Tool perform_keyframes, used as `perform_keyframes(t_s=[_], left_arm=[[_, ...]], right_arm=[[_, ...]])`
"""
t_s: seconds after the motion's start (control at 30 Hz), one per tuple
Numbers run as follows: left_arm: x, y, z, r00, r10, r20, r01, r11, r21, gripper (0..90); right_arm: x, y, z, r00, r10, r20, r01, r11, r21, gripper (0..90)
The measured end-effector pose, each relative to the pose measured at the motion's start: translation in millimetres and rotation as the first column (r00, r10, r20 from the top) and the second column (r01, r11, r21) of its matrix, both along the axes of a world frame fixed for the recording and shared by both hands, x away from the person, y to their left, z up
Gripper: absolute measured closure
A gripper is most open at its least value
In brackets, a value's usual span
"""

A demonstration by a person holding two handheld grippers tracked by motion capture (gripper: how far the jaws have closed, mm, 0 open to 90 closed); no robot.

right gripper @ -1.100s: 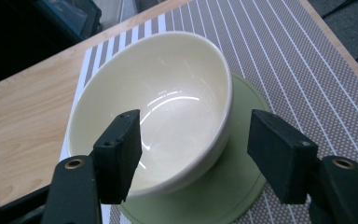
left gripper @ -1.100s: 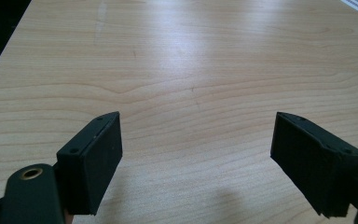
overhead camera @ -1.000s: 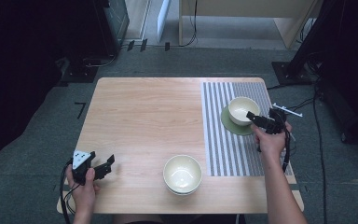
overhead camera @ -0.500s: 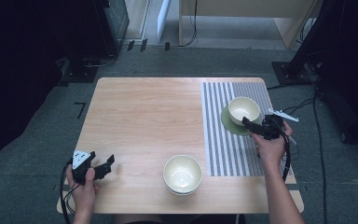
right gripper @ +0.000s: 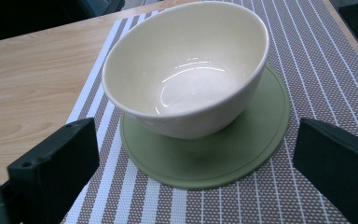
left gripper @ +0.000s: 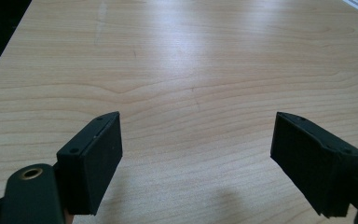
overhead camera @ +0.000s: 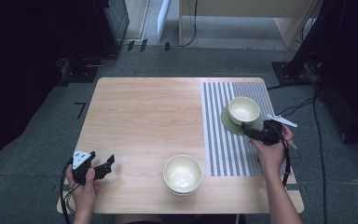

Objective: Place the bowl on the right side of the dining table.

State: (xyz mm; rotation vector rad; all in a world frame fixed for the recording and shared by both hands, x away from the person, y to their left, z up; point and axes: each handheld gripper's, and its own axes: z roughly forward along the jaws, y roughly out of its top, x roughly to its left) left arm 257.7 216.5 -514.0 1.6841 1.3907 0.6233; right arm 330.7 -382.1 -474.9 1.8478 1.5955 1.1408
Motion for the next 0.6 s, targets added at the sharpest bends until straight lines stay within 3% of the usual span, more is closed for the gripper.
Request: perform_keyframes(t_s=[0.6], left_arm=[[-0.2, -0.4, -0.1, 1.0000, -0.006, -0.004, 0.006, 1.0000, -0.002, 16.0]], right_arm=[[-21.5, -3.2, -1.3, 1.0000, -0.003, 0.007, 0.003, 1.000, -0.017, 0.0]])
